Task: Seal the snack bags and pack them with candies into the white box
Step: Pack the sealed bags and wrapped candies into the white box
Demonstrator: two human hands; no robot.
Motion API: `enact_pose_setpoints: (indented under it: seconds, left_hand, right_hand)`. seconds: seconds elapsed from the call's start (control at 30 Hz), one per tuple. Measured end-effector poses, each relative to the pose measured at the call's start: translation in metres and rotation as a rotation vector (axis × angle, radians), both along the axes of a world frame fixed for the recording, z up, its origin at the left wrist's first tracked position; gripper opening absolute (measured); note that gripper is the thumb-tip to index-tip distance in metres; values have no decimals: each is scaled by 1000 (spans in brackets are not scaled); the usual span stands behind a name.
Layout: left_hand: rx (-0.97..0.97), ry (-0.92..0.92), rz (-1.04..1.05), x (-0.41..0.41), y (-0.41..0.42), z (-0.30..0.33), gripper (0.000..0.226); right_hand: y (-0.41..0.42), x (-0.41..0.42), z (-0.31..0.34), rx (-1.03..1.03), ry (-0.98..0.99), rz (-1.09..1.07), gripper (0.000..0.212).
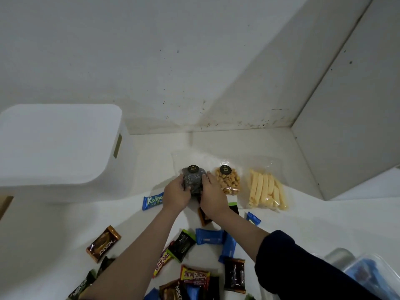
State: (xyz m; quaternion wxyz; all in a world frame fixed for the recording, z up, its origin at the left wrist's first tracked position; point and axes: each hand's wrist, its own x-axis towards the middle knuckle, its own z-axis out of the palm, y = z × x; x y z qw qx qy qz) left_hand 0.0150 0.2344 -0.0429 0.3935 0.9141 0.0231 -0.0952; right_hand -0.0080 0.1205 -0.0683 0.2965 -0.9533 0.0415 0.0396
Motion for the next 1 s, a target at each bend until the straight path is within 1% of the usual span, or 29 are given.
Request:
enact_pose_setpoints:
  seconds: [0.07,0.17,0.23,0.33,0.37,0.5,0.57,0.6,0.63,0.7,0.77,0.87,0.93,1.0]
  left_hand:
    - [-10,-1,11,-4,-2,5,42]
    - [-61,-43,41,-15,5,15,45]
    - [-114,-137,56,-23,16,27,42]
    - [-134,-323,92,-29,44,51,35]
    - [-124,-390,110,-29,57,58,33]
    - [-8,-637,253,-18,116,94,26]
    - [64,-721,360,-9,152,113,25]
    - [96,-735,418,-4,172,121,25]
    - [128,-726,474,2,193,128,25]
    - [189,-649,573,15,239,141,28]
    - [248,-507,655,30,285,148,34]
    - [319,-229,722,51,340,148,43]
    - [318,-50,729,61,367,143,49]
    - [246,53,704,68,387,135,56]
  right_hand:
    - [-1,-1,3,-5,3,21,65]
    - [-1,-5,17,42,-15,43,57]
    - [2,-6,32,41,-39,59,54]
    - [16,-2,59,59,-94,53,42]
    - [23,0,69,71,-115,54,41]
    - [62,14,102,141,-143,31,49]
    - [90,20,118,210,-147,8,49]
    - [104,24,124,249,-150,-13,48]
    - [119,28,131,283,-142,-43,48]
    - [151,37,145,319,-109,-107,47]
    - [180,45,155,319,-58,-149,45]
    - [217,56,165,253,19,-216,39]
    - [234,60,168,210,62,-274,38]
    - [243,64,170,183,97,-342,37]
